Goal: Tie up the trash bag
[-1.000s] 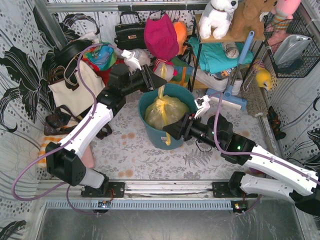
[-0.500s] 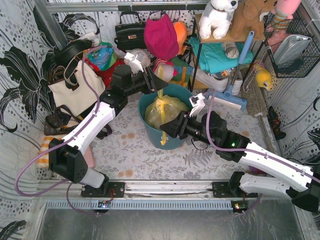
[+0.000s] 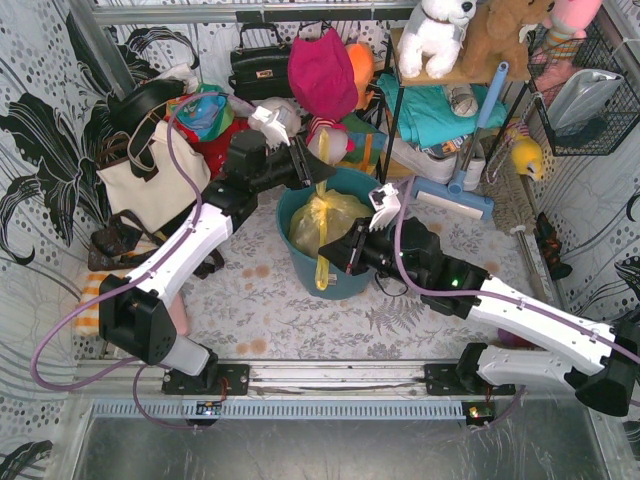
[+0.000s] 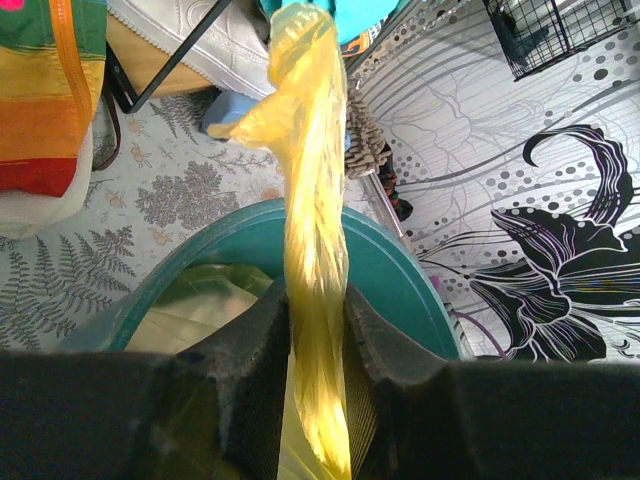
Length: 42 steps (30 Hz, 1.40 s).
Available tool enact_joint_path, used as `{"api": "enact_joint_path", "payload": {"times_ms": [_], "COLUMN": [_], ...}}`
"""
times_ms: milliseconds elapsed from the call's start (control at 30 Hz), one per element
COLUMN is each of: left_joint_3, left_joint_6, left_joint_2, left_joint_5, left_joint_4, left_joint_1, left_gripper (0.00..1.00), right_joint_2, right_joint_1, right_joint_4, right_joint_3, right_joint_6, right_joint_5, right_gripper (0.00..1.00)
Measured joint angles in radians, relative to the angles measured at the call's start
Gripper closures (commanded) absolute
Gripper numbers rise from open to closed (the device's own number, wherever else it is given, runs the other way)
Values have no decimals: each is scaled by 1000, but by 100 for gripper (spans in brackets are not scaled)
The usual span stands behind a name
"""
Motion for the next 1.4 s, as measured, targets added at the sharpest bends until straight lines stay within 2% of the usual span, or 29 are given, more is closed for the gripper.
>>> {"api": "enact_joint_path", "payload": {"times_ms": [33,200,333,567,867,900,933,967,1200,1400], "left_joint_3": [0,0,1,51,89,89,89,89,89,89], "left_joint_6": [2,9,15,44,62,62,62,63,65,65], "left_joint_2": [0,0,0,19,39,42,46,49,58,58], "left_joint_5": [0,-2,-8,-33,-63,-66,-67,-68,-68,-68], "left_joint_4": [-1,-5,-8,-50,-59,-60,-60,-61,-67,-68], "left_joint_1": [0,0,0,-3,-4,-4,-4,-4,-4,-4], "left_gripper": [70,89,96,99,100,100,100,100,100,100], "right_joint_2": [4,9,3,-60,-108,-103,-97,-93,-121,-227], "right_joint_1": [0,0,0,-1,-1,-1,-1,0,0,0], "right_joint_4": [-1,3,53,230,569,589,592,581,288,80], "right_joint_3": [1,1,0,-29,-204,-214,-214,-210,-86,-85], "right_joint_6": [-5,-16,-36,-96,-142,-145,-148,-150,-112,-30], "right_joint_5": [0,-1,-16,-124,-240,-248,-251,-250,-122,-25], "right_gripper": [100,100,100,100,100,98,85,79,46,41]}}
